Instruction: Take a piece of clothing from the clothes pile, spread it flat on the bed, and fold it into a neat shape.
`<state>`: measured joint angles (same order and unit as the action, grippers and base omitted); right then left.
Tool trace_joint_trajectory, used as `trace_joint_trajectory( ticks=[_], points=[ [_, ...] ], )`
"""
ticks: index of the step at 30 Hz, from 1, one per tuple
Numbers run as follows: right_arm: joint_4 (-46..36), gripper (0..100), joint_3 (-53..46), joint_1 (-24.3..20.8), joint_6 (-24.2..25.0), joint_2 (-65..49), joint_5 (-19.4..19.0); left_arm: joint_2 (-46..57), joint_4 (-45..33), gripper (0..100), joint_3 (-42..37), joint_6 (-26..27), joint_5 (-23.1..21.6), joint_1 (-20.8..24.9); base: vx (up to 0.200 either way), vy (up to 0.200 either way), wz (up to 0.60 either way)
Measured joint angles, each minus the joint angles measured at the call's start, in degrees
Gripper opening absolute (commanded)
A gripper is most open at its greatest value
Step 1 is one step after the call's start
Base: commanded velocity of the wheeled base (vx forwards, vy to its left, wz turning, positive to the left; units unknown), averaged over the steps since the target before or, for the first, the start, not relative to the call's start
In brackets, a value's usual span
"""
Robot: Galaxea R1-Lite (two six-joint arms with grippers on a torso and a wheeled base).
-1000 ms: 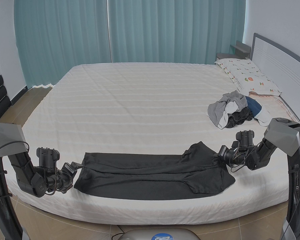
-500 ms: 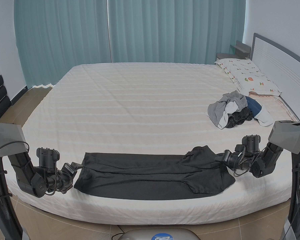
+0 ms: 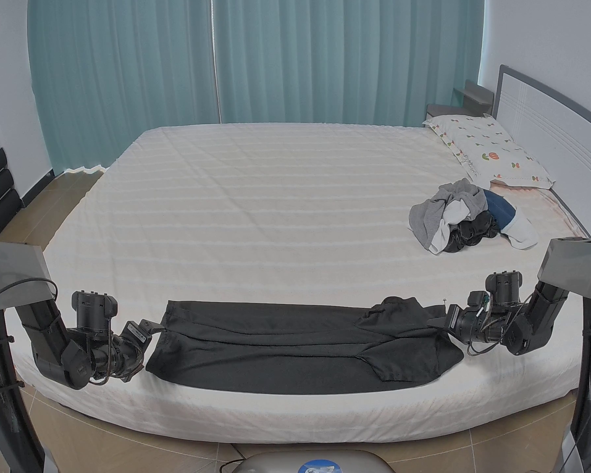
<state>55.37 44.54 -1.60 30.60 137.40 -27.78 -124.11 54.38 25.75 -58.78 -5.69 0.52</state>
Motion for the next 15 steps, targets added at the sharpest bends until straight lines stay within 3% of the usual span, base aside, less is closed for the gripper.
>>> trace_joint_trajectory(
  ticks=[10,11,15],
  points=[
    [-0.35,0,-1.35,0.83,-2.46,-0.6,-0.4,0.0,-0.06,100,0.16,-0.01,-0.02,-0.01,0.0,0.0,0.0],
    [-0.44,100,-1.44,0.83,-2.52,-0.61,-0.43,0.0,-0.06,100,0.22,-0.04,0.0,-0.04,0.0,0.0,0.0],
    [-0.06,100,-1.55,0.89,-2.39,-0.63,-0.44,0.0,-0.13,100,0.57,-0.15,0.0,-0.2,0.0,0.0,0.0]
  ],
)
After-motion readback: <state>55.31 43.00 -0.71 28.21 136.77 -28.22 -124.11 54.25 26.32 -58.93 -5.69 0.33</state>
